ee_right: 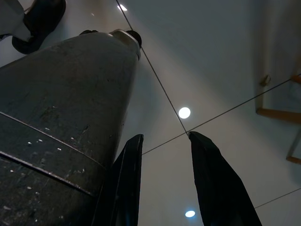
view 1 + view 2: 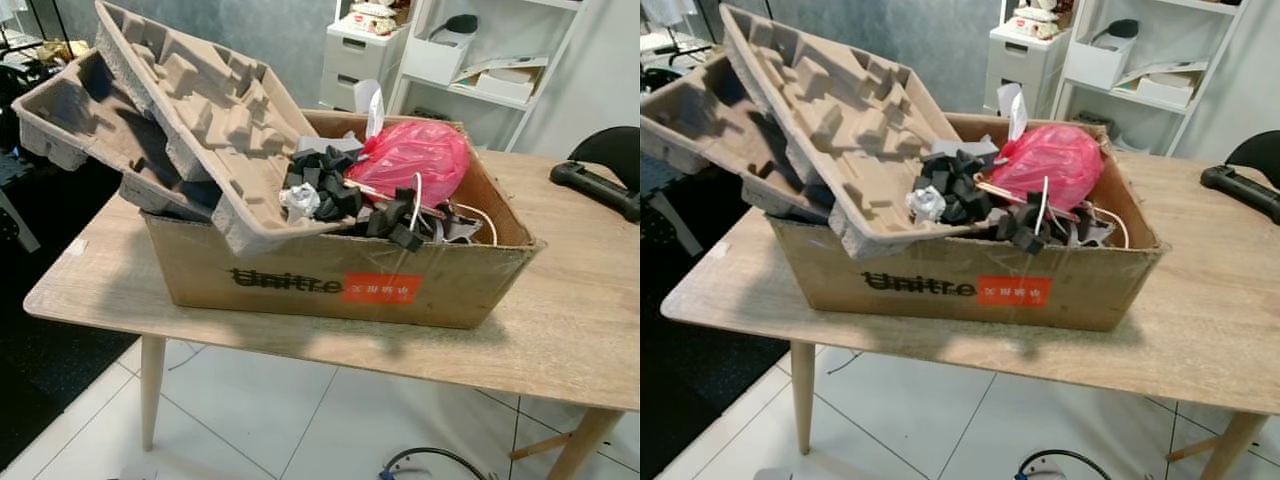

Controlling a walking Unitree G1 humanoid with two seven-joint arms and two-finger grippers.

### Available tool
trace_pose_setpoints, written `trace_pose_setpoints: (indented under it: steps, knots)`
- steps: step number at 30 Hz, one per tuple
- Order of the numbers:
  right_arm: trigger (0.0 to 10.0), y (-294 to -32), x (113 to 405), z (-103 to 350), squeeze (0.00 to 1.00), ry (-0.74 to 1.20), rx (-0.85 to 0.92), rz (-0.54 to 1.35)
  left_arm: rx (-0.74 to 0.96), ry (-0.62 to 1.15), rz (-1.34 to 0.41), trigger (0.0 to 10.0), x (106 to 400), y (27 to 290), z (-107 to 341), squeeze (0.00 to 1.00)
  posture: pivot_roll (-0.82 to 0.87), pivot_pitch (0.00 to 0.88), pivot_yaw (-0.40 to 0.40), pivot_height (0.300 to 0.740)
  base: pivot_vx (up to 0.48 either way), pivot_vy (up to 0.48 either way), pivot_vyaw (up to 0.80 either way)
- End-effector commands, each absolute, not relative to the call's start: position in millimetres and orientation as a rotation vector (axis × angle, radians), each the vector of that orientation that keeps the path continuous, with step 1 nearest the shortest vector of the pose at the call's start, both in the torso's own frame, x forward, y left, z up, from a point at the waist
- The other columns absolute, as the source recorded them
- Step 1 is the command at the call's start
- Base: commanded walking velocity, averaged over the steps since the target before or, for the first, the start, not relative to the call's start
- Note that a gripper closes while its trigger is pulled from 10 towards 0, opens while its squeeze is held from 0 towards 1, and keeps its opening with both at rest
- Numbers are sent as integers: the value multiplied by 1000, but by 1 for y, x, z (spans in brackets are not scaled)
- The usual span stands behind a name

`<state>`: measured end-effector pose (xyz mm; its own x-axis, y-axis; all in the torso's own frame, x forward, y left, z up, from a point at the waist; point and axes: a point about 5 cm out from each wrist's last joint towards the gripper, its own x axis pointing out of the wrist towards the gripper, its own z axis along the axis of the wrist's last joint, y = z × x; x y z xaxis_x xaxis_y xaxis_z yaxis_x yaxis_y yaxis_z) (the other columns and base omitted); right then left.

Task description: Picking trash to rubbish bin

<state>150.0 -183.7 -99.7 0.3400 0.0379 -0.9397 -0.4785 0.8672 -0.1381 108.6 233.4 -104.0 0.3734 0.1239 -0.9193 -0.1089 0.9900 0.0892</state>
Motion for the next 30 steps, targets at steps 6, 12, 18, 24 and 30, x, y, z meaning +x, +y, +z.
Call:
trace_pose_setpoints:
  steps: [6, 12, 18, 24, 30]
  knots:
    - [10000, -189, 138, -103, 0, 1228, -434, 342, 7, 1201, 129, 10000, 104, 224, -107, 0, 152, 94, -79, 740, -274, 0, 0]
    - [10000, -190, 138, -103, 0, 1227, -447, 346, -1, 1199, 125, 10000, 105, 220, -108, 0, 154, 91, -86, 740, -284, 0, 0]
    - [10000, -190, 138, -103, 0, 1227, -451, 343, -1, 1198, 121, 10000, 105, 219, -108, 0, 157, 86, -82, 740, -290, 0, 0]
    - [10000, -189, 136, -104, 0, 1230, -448, 346, 5, 1192, 121, 10000, 107, 221, -107, 0, 167, 84, -79, 740, -298, 0, 0]
    - [10000, -186, 137, -104, 0, 1227, -444, 349, 10, 1190, 120, 10000, 108, 222, -107, 0, 168, 84, -73, 740, -299, 0, 0]
